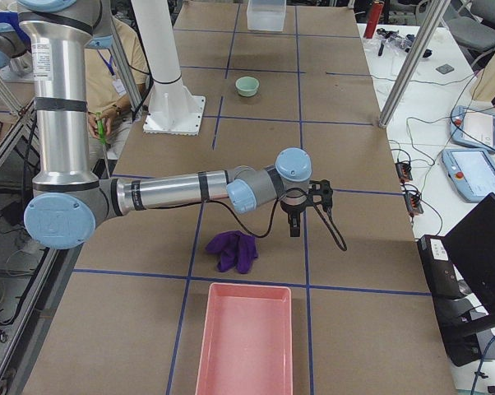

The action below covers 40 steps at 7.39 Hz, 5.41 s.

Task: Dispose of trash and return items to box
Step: 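Carry the yellow cup into the clear plastic bin and open the left gripper, then lower the right gripper onto the purple cloth while the left arm reaches for the bowl, then grasp the purple cloth with the right gripper while the left gripper grips the bowl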

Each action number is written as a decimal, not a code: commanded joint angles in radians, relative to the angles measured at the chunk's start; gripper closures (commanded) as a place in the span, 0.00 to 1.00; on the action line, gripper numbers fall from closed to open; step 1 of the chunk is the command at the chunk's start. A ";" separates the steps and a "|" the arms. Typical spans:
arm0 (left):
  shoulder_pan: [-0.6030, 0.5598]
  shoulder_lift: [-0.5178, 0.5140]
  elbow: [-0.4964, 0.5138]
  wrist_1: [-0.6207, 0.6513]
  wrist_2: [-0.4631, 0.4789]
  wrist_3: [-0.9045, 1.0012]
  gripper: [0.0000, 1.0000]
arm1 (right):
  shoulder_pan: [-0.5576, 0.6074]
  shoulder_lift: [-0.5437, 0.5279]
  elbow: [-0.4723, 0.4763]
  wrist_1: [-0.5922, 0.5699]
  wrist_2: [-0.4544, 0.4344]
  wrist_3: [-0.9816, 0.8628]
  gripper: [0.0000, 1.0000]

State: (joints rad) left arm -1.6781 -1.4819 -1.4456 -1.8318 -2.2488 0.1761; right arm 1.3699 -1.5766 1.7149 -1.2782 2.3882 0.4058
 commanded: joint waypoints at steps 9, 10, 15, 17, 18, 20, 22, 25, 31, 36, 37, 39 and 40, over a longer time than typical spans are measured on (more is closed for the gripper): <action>0.167 0.005 0.214 -0.207 -0.121 -0.087 1.00 | -0.023 0.004 -0.009 -0.001 -0.004 0.041 0.00; 0.173 0.005 0.227 -0.225 -0.121 -0.087 1.00 | -0.025 0.007 -0.009 -0.001 -0.004 0.047 0.00; 0.179 0.012 0.226 -0.294 -0.109 -0.086 0.00 | -0.049 0.015 0.005 0.003 -0.003 0.125 0.00; 0.161 0.008 0.063 -0.205 -0.107 -0.092 0.00 | -0.074 -0.008 0.053 0.000 -0.012 0.139 0.00; 0.111 -0.009 -0.058 -0.058 -0.106 -0.093 0.00 | -0.093 -0.058 0.077 0.002 -0.012 0.145 0.00; 0.110 -0.041 -0.316 0.127 -0.104 -0.281 0.00 | -0.174 -0.103 0.084 0.002 -0.033 0.282 0.00; 0.174 -0.043 -0.406 0.123 -0.117 -0.344 0.00 | -0.221 -0.207 0.118 0.002 -0.057 0.294 0.00; 0.363 -0.058 -0.527 0.094 -0.112 -0.579 0.00 | -0.276 -0.270 0.134 0.002 -0.063 0.294 0.00; 0.838 -0.098 -0.590 -0.023 0.097 -1.107 0.00 | -0.328 -0.270 0.104 0.000 -0.135 0.292 1.00; 1.100 -0.300 -0.512 0.054 0.232 -1.546 0.00 | -0.092 -0.264 0.325 -0.038 -0.094 0.280 1.00; 1.167 -0.334 -0.471 0.055 0.259 -1.598 0.00 | -0.028 -0.263 0.336 -0.059 -0.045 0.269 1.00; 1.198 -0.364 -0.435 0.055 0.304 -1.618 0.06 | 0.102 -0.257 0.330 -0.158 -0.024 0.101 1.00; 1.206 -0.364 -0.426 0.054 0.307 -1.620 0.12 | 0.168 -0.223 0.327 -0.264 -0.023 -0.021 1.00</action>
State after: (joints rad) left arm -0.4899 -1.8391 -1.8867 -1.7771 -1.9523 -1.4364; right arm 1.4486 -1.8281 2.0429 -1.4265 2.3587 0.5237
